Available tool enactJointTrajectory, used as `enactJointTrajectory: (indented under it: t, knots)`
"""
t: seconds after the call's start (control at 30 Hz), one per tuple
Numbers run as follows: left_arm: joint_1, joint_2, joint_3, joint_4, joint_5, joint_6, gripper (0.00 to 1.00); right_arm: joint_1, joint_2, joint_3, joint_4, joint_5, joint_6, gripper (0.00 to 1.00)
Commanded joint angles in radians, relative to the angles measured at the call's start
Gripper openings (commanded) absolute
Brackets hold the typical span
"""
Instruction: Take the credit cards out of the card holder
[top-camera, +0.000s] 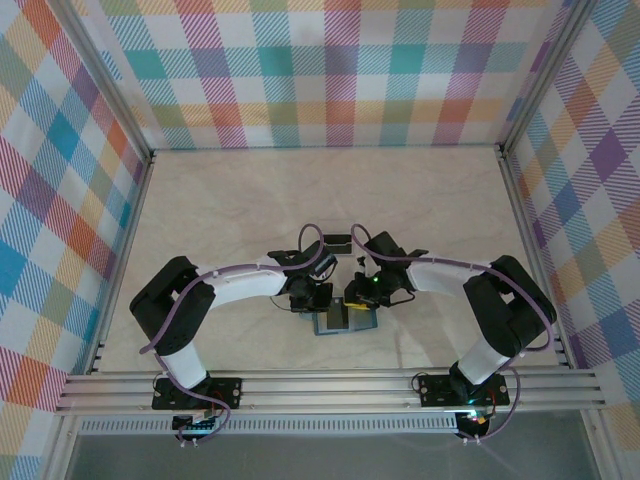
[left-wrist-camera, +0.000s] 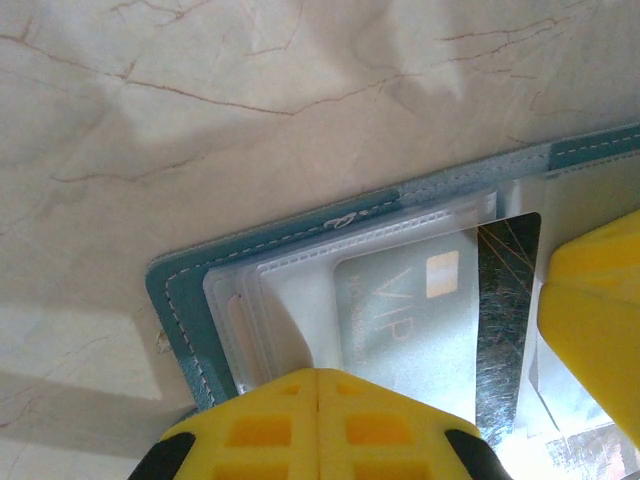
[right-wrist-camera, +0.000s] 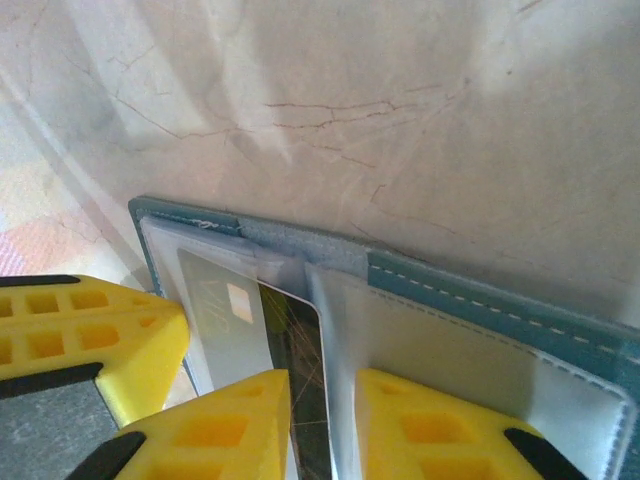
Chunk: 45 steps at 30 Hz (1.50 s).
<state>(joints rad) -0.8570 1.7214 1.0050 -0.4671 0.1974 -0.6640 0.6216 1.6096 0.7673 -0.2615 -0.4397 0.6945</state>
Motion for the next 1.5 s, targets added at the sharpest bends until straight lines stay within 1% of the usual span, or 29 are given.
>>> enactJointTrajectory:
  t: [0.0, 0.07, 0.23, 0.43, 0.5, 0.63, 0.7, 0.8, 0.9, 1.07, 1.17, 1.27, 1.33, 1.4, 1.47]
  knots:
    - [-0.011, 0.039, -0.013, -0.088, -0.041, 0.024, 0.07, -0.006, 0.015, -0.016, 0.049, -0.038, -0.058, 0.24]
    - [-0.011, 0.043, -0.008, -0.096, -0.045, 0.028, 0.07, -0.008, 0.027, -0.021, 0.055, -0.046, -0.065, 0.24]
    - [-0.011, 0.057, -0.004, -0.095, -0.033, 0.03, 0.07, -0.008, 0.044, -0.048, 0.136, -0.109, -0.061, 0.23]
    - [-0.011, 0.06, -0.003, -0.09, -0.027, 0.028, 0.07, -0.009, 0.071, -0.041, 0.115, -0.098, -0.071, 0.23]
    - [-0.012, 0.06, -0.003, -0.09, -0.026, 0.028, 0.07, -0.01, 0.081, -0.043, 0.126, -0.109, -0.074, 0.21]
    - [-0.012, 0.06, -0.008, -0.09, -0.024, 0.029, 0.07, -0.01, 0.075, -0.076, 0.202, -0.156, -0.051, 0.2]
    - [-0.011, 0.061, -0.009, -0.09, -0.026, 0.028, 0.07, -0.009, 0.069, -0.083, 0.215, -0.156, -0.046, 0.17]
    - [-0.012, 0.06, -0.011, -0.09, -0.03, 0.028, 0.07, -0.011, 0.048, -0.089, 0.196, -0.128, -0.048, 0.12]
    - [-0.011, 0.065, -0.003, -0.105, -0.026, 0.03, 0.07, -0.022, 0.019, -0.082, 0.13, -0.075, -0.063, 0.08]
    - [-0.011, 0.052, -0.011, -0.136, -0.059, 0.038, 0.07, -0.049, -0.021, -0.069, 0.002, 0.009, -0.112, 0.05]
    - [-0.011, 0.044, -0.022, -0.129, -0.061, 0.038, 0.07, -0.056, -0.031, -0.06, -0.021, 0.017, -0.123, 0.05]
    - [-0.012, 0.055, -0.018, -0.13, -0.059, 0.039, 0.07, -0.056, -0.041, -0.06, 0.021, -0.037, -0.113, 0.06]
    - [-0.014, 0.059, -0.016, -0.13, -0.056, 0.04, 0.07, -0.056, -0.046, -0.065, 0.06, -0.085, -0.1, 0.09]
    - [-0.013, 0.06, -0.014, -0.133, -0.056, 0.043, 0.07, -0.056, -0.049, -0.065, 0.099, -0.143, -0.087, 0.15]
    - [-0.013, 0.056, -0.013, -0.139, -0.06, 0.046, 0.07, -0.055, -0.052, -0.072, 0.133, -0.169, -0.069, 0.17]
